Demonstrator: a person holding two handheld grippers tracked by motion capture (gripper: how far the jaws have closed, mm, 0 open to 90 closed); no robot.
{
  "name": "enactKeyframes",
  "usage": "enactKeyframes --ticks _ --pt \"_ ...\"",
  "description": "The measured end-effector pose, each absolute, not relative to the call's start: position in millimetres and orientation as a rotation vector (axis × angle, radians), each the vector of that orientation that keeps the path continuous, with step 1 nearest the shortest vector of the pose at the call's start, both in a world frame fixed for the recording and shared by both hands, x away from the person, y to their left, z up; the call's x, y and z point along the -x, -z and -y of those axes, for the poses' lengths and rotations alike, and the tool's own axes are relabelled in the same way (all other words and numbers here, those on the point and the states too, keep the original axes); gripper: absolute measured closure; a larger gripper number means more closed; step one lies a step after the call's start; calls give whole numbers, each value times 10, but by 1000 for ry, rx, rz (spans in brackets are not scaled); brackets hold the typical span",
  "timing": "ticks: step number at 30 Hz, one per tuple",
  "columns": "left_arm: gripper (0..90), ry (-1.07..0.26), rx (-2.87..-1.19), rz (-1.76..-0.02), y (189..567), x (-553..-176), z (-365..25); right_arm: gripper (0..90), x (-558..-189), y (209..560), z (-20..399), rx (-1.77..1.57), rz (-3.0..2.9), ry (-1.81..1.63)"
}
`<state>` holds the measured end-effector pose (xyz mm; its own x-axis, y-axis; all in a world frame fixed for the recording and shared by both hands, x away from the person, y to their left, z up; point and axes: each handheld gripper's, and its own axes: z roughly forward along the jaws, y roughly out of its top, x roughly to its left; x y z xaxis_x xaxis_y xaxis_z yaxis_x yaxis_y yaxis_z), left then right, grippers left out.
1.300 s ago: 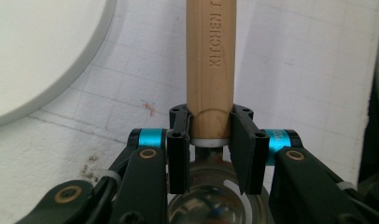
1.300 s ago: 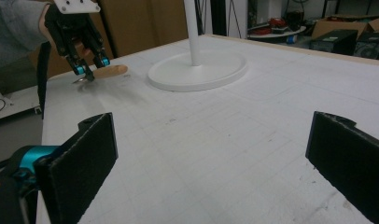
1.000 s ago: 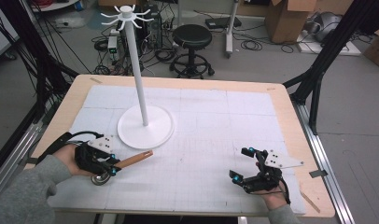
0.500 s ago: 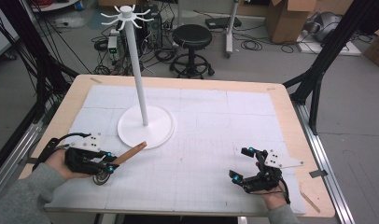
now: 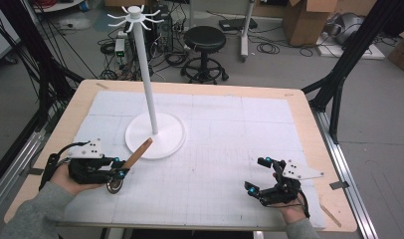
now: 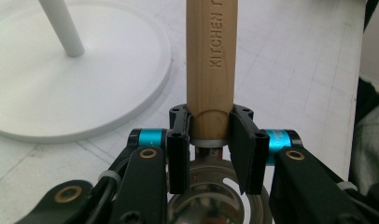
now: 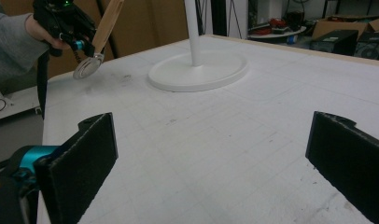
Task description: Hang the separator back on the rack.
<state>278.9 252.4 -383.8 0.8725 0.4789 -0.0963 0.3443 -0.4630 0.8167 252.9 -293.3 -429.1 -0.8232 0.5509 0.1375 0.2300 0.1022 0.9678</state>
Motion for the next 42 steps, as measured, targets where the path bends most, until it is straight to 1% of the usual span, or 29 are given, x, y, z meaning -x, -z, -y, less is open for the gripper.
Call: enactKeyframes --ticks 5,18,24,42 --pt "694 -205 -2014 -591 3791 -2766 -2535 12 -2528 4290 2931 -773 -2123 -1787" --pt "694 -262 -1911 -630 3751 -2791 -2499 12 -2524 4286 2936 -774 -2124 -1785" --pt "694 -289 -1846 -655 3680 -2788 -2558 12 -2530 4291 2929 -773 -2130 -1783" --pt "694 -348 -1760 -681 3506 -2791 -2635 12 -2539 4291 2921 -767 -2132 -1787"
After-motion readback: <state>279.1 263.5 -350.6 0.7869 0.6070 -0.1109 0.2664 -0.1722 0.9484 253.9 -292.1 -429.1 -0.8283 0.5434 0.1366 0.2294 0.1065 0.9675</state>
